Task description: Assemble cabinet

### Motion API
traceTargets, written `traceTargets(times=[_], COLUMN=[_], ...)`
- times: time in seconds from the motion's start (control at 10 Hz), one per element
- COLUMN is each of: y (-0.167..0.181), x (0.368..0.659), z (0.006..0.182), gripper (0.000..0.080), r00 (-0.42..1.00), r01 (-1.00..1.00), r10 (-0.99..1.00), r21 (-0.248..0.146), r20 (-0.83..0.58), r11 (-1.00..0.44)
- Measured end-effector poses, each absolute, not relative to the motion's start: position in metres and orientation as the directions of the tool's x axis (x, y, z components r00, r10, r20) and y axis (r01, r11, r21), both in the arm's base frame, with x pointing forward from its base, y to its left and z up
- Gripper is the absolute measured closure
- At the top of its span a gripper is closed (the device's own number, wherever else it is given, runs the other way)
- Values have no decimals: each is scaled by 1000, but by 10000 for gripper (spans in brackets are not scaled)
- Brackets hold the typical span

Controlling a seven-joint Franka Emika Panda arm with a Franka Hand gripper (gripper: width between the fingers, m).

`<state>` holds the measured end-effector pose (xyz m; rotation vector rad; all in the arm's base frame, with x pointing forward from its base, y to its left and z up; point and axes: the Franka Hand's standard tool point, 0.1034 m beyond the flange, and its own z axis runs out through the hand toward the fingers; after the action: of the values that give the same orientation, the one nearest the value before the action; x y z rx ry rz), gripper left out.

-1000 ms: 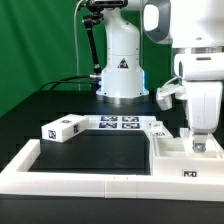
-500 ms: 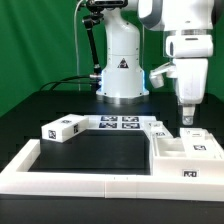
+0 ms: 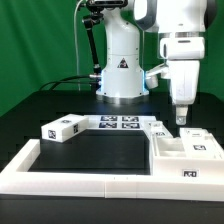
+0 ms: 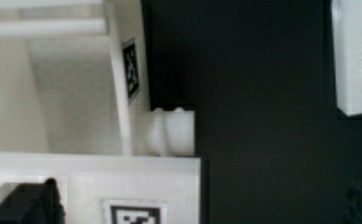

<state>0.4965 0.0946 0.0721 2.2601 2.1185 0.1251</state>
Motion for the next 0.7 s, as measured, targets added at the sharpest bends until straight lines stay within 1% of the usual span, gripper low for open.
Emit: traceTargets(times=[0.1, 0.2, 0.3, 0.4, 0.7], y=[91, 88, 83, 82, 82], x=[487, 475, 462, 454, 454], z=[68, 65, 60, 57, 56], gripper=[2, 2, 2, 2, 2], r00=[28, -48, -91, -104, -100], r01=[997, 996, 994, 994, 994], r10=[999, 999, 996, 995, 995], r21=[71, 73, 59, 47, 44], r20=[24, 21, 17, 14, 15], r11=[-29, 46, 90, 103, 99])
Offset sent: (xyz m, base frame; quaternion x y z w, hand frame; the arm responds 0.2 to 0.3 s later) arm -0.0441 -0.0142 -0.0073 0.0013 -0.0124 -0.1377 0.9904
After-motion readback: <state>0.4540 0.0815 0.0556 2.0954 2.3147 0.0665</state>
